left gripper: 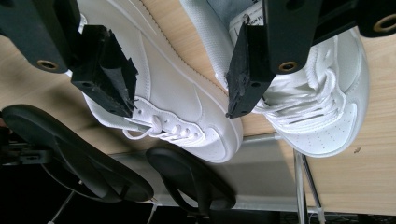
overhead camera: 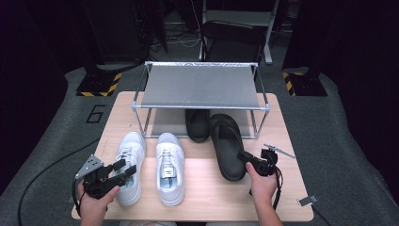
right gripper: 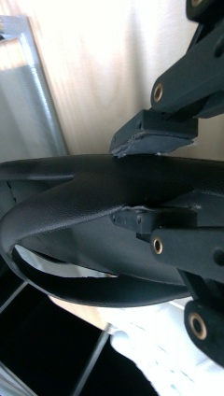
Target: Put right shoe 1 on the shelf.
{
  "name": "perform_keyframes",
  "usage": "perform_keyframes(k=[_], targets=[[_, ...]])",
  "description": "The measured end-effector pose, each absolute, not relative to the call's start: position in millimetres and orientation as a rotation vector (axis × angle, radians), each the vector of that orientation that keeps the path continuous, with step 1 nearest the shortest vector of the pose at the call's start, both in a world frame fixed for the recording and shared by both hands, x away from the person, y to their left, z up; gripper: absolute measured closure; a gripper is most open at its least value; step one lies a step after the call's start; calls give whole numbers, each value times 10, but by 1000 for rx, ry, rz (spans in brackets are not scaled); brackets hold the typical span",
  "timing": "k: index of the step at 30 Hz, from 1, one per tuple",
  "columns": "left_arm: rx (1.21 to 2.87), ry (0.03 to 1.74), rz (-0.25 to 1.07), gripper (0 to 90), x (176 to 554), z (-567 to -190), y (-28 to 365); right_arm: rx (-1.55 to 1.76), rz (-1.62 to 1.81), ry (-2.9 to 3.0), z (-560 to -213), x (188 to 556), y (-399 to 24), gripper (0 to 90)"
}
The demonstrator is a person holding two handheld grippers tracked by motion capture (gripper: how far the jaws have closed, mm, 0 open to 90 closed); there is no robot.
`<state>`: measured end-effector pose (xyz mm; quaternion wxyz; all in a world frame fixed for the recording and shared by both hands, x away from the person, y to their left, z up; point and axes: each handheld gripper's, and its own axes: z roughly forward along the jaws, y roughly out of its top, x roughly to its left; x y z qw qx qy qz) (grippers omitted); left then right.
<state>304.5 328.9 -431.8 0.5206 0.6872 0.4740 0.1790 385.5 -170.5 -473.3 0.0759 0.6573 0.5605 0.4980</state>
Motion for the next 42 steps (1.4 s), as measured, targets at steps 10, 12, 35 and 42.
perform_keyframes(k=[10,12,35,42], targets=[[1653,1135,418,424,3092,-4348,3270,2029,1448,1596,-4936,4196,-1737,647],[1657,1133,413,424,3101,-4350,3270,2030,1435,1580,-4966,4249,-1730,647],[1688,1156,432,424,3088,-4314,3376,2099,1427,1471,-5104,4909,-1561,650],[1685,1161,428,424,3091,-4345,3360,2106,1416,1432,-5104,5015,-1513,650]])
